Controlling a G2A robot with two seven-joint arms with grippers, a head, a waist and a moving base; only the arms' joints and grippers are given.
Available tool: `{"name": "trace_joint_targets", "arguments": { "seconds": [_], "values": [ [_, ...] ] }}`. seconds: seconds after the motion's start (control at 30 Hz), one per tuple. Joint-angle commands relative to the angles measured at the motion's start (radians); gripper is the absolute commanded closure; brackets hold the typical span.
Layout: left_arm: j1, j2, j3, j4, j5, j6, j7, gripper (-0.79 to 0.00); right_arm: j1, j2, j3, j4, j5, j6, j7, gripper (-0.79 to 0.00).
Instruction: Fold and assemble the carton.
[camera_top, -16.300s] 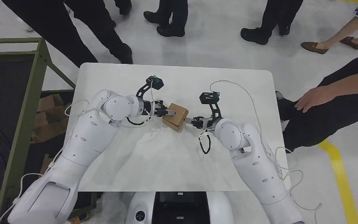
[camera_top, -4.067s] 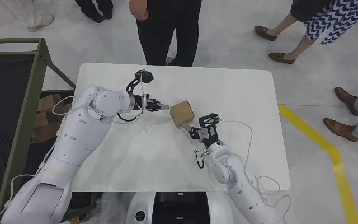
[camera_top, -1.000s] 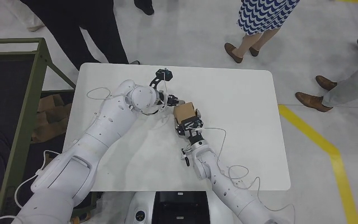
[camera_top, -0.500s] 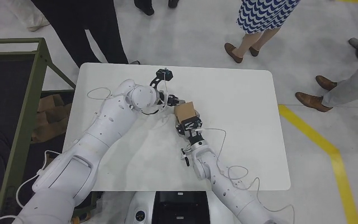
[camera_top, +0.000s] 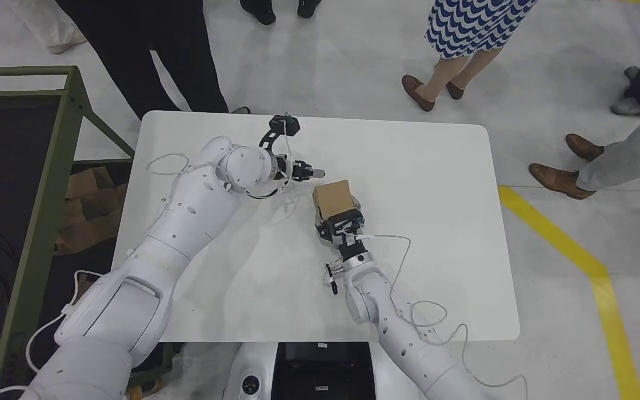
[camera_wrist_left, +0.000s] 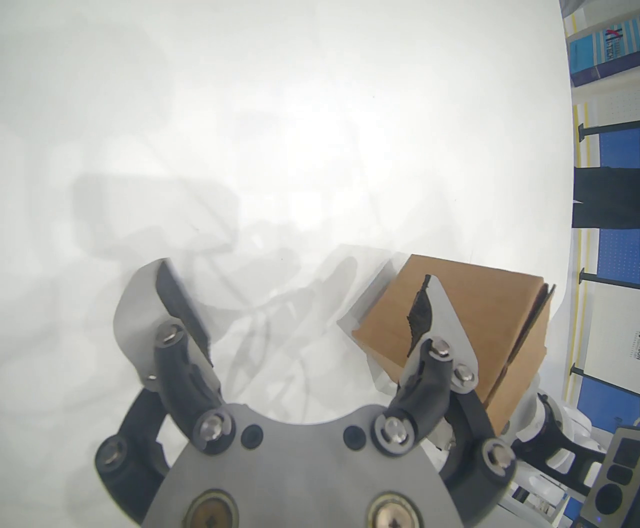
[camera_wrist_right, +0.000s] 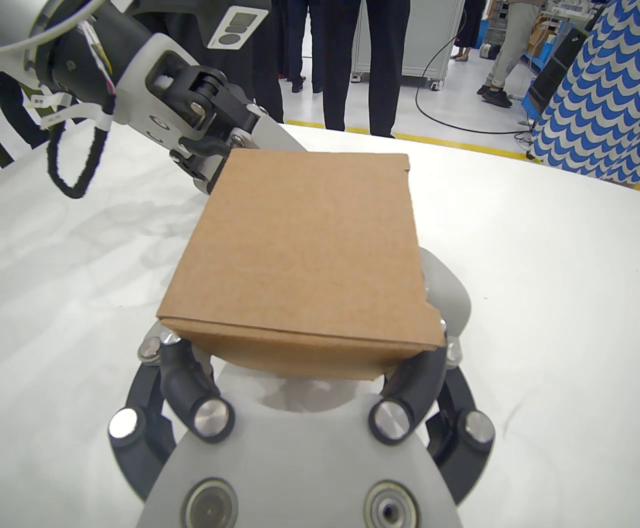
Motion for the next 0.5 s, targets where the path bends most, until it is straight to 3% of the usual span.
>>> {"name": "trace_joint_targets", "arguments": {
  "seconds": [0.0, 0.2, 0.47],
  "values": [
    [0.007, 0.008, -0.023, -0.021, 0.006, 0.006, 0.003, -0.785, -0.017, 0.005, 0.01, -0.036, -0.012, -0.003, 0.0, 0.0],
    [0.045, 0.037, -0.106, -0.117, 0.031, 0.022, -0.002, -0.785, -0.085, 0.024, 0.04, -0.178, -0.058, -0.034, 0.009, 0.0],
    [0.159, 0.088, -0.257, -0.337, 0.084, 0.048, -0.038, -0.785, -0.195, 0.062, 0.107, -0.459, -0.147, -0.135, 0.089, 0.0]
  ]
}}
